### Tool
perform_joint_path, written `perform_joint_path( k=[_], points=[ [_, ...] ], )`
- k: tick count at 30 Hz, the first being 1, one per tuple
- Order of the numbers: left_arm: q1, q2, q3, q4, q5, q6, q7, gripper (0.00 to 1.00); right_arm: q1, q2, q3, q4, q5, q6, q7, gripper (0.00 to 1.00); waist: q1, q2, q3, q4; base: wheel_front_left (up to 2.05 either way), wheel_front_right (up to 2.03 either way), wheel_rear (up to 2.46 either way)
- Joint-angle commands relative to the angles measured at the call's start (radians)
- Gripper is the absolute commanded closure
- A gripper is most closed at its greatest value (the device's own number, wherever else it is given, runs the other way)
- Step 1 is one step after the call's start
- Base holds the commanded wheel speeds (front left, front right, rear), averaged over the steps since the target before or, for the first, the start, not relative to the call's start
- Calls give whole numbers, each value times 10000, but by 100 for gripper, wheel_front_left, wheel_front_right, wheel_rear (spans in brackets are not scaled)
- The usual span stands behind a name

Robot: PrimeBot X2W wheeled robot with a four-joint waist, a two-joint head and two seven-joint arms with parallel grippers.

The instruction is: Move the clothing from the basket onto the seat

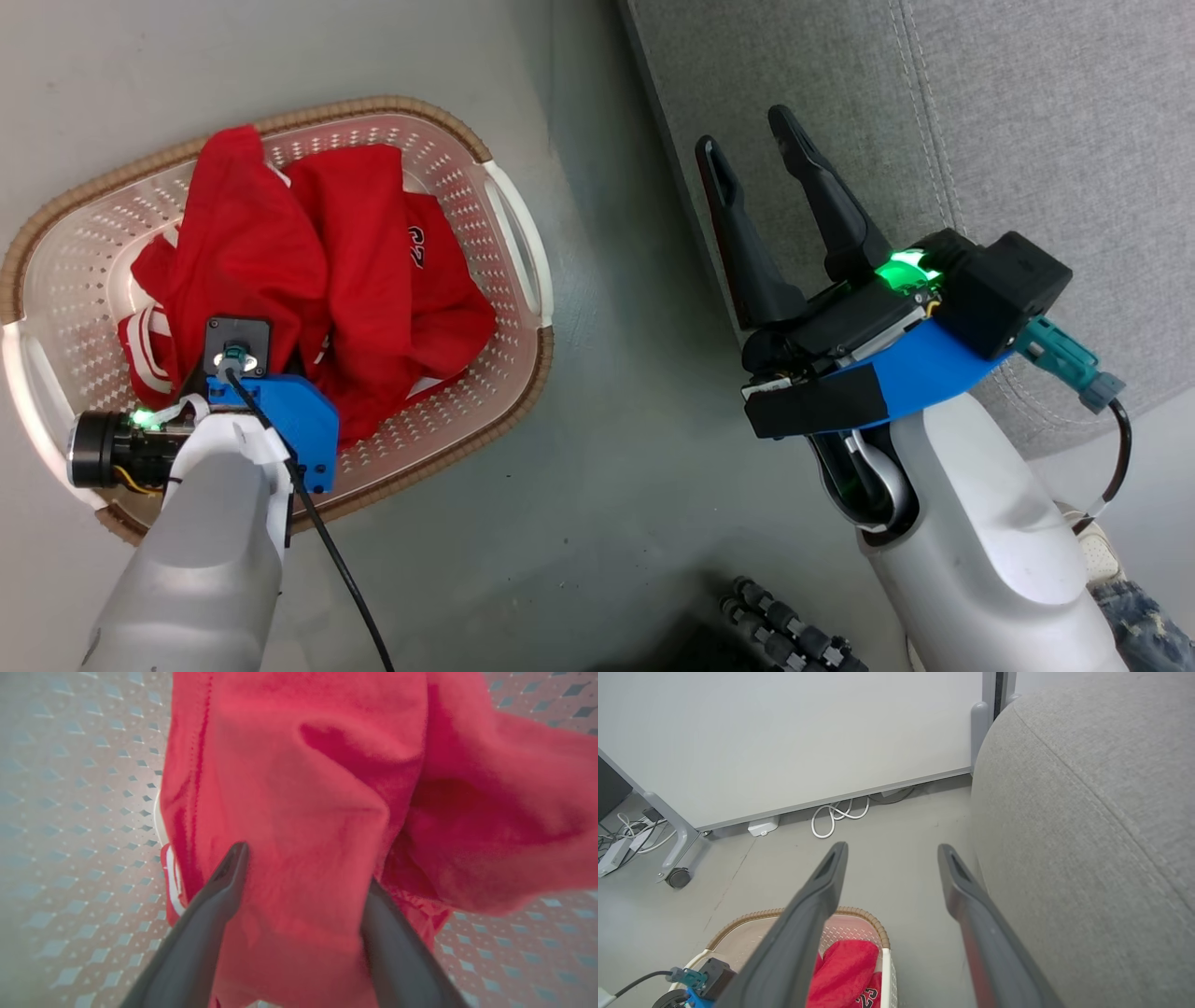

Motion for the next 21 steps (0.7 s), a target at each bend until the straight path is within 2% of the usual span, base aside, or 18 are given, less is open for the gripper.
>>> perform_joint_path(
  k=[1, 2, 3, 4, 21],
  points=[
    [-144, 113, -36, 124, 24, 77, 91, 5, -58, -17, 23, -29, 71, 4, -55, 0, -1, 0, -5, -17, 0, 0, 0],
    [-140, 121, -61, 198, 19, 85, 152, 54, -43, -17, 33, -22, 98, 4, -55, 0, -1, 0, -8, -31, 0, 0, 0],
    [-154, 126, -76, 266, 6, 94, 202, 86, -31, -17, 47, -14, 118, 4, -55, 0, -1, 0, -13, -44, 0, 0, 0],
    [-165, 131, -99, 335, 5, 93, 267, 100, -20, -17, 58, -11, 120, 4, -55, 0, -1, 0, -20, -56, 0, 0, 0],
    [-285, 77, -238, 688, -302, -224, -14, 100, -14, -17, 27, 99, 115, 4, -56, 0, -1, 0, -164, -19, 0, 0, 0]
  ],
)
